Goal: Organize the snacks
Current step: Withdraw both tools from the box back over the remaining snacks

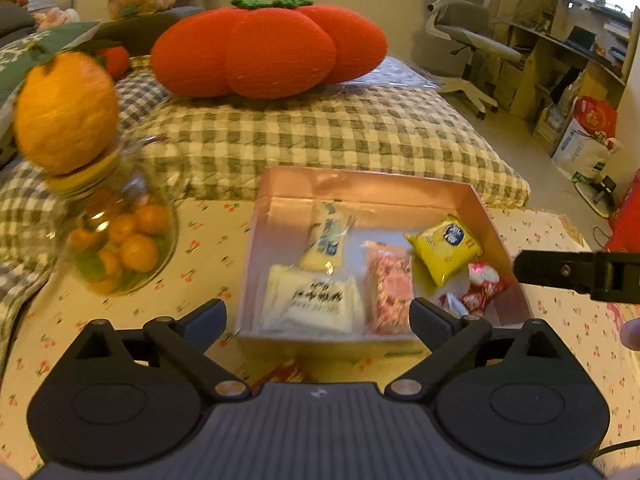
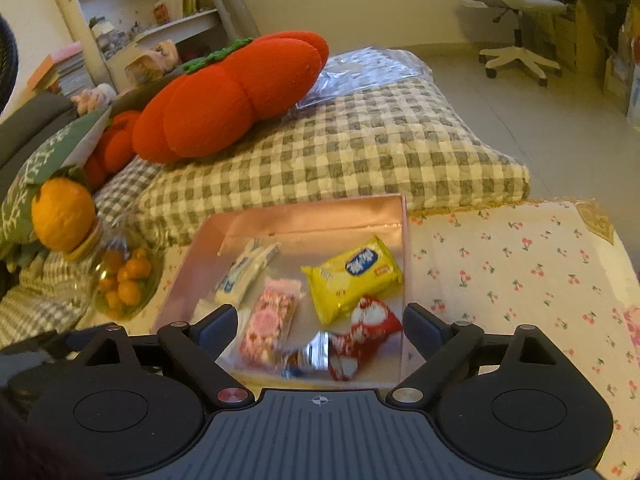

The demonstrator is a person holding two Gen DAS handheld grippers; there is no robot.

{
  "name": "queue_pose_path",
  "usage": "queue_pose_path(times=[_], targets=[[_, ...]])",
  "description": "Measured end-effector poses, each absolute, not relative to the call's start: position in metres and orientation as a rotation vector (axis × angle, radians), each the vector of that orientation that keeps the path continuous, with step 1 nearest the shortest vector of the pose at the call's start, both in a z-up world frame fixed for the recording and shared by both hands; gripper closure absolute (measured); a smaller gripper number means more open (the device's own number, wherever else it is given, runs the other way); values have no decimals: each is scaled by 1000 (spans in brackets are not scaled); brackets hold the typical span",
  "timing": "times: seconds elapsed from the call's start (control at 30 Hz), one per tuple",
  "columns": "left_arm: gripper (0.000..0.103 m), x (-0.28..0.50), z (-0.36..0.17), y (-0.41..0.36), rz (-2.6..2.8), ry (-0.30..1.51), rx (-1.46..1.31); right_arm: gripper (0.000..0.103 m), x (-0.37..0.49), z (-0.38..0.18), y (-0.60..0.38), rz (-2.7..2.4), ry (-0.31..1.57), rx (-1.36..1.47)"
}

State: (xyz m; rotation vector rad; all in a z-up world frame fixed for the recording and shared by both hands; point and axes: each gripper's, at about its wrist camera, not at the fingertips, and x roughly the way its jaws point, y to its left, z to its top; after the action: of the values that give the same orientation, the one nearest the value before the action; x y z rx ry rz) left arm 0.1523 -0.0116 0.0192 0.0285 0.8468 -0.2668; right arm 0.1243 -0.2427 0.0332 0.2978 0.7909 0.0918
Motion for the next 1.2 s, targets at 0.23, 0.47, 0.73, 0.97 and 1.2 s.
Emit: queue_pose_path(times=[0.23, 0.47, 0.73, 0.97, 1.2], targets=[[4, 127, 16, 12, -242, 859, 19, 11, 94, 29, -233, 113, 807, 273], [4, 106, 13, 34, -223, 858, 19, 10, 69, 17, -225, 120, 836, 262], [3, 88, -1, 57, -213, 868, 24, 10, 48, 0, -215, 98, 828, 224], [3, 82, -10, 74, -220, 883, 74, 10, 39, -14, -210, 106, 843, 175], [3, 79, -27, 89, -263, 869, 111, 10, 30, -25, -202, 112, 834, 142]])
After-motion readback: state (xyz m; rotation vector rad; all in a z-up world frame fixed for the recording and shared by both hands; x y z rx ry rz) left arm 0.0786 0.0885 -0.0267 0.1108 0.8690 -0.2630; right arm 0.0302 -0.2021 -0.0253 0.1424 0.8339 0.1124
